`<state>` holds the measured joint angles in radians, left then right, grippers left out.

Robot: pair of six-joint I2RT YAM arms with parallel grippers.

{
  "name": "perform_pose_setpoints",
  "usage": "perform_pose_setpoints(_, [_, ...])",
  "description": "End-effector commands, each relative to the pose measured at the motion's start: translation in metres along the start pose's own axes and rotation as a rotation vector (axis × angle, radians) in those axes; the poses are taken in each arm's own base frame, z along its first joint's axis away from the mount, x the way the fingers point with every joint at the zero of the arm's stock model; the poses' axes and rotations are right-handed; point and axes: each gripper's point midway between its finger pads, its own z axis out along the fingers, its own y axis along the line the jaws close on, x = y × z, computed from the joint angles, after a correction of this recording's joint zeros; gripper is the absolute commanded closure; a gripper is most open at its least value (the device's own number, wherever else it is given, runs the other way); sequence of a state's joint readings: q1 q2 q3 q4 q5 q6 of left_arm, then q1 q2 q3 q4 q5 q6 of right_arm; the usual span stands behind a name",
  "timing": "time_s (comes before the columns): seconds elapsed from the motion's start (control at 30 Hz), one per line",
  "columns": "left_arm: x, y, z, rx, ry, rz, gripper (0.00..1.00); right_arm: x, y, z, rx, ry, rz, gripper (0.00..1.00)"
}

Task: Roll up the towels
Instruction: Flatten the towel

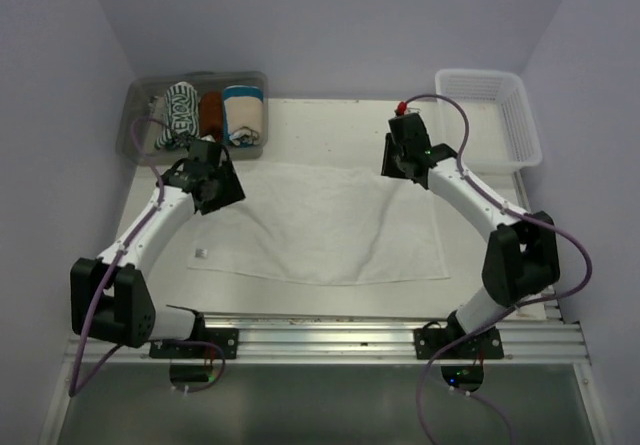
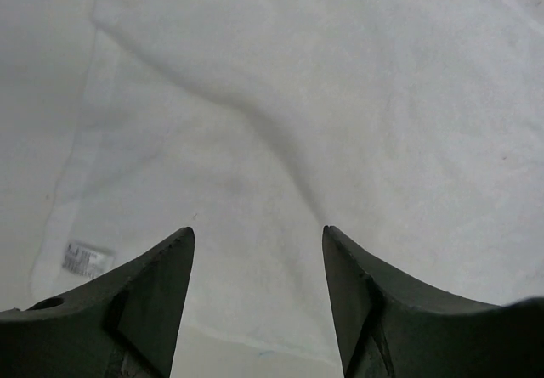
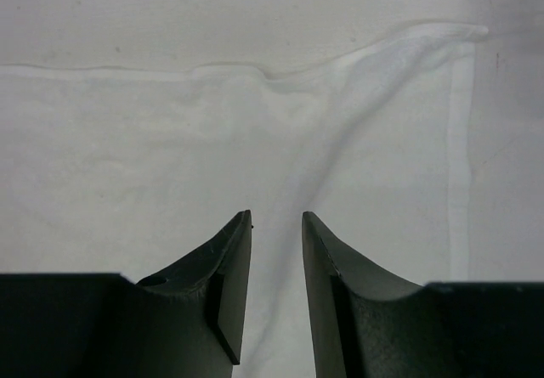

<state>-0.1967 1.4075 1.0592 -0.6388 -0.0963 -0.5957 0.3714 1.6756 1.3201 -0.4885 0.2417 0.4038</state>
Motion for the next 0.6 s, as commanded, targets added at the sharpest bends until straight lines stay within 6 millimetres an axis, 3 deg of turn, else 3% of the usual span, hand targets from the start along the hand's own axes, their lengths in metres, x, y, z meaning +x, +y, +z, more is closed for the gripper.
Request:
perform_pose_setpoints(0.0, [0.059,0.052,-0.005,-0.192,0.136,-0.071,0.34,0.013,0.018,-0.027,-0.071,-0.036,-0.015,0.65])
perform_pose_setpoints(0.2, [0.108,0.082,-0.017,-0.305,0.204,-0.235,0.27,0.038,0.02,-0.04,-0.108,-0.02,-0.004,0.63])
perform_pose_setpoints(0.33, [0.12,0.098,-0.023,-0.39,0.188,-0.321,0.22,0.05,0.017,-0.04,-0.115,0.004,-0.016,0.61])
perform_pose_setpoints(0.57, [0.126,0.125,-0.016,-0.508,0.182,-0.359,0.31,0.064,0.017,-0.043,-0.147,0.022,-0.011,0.61])
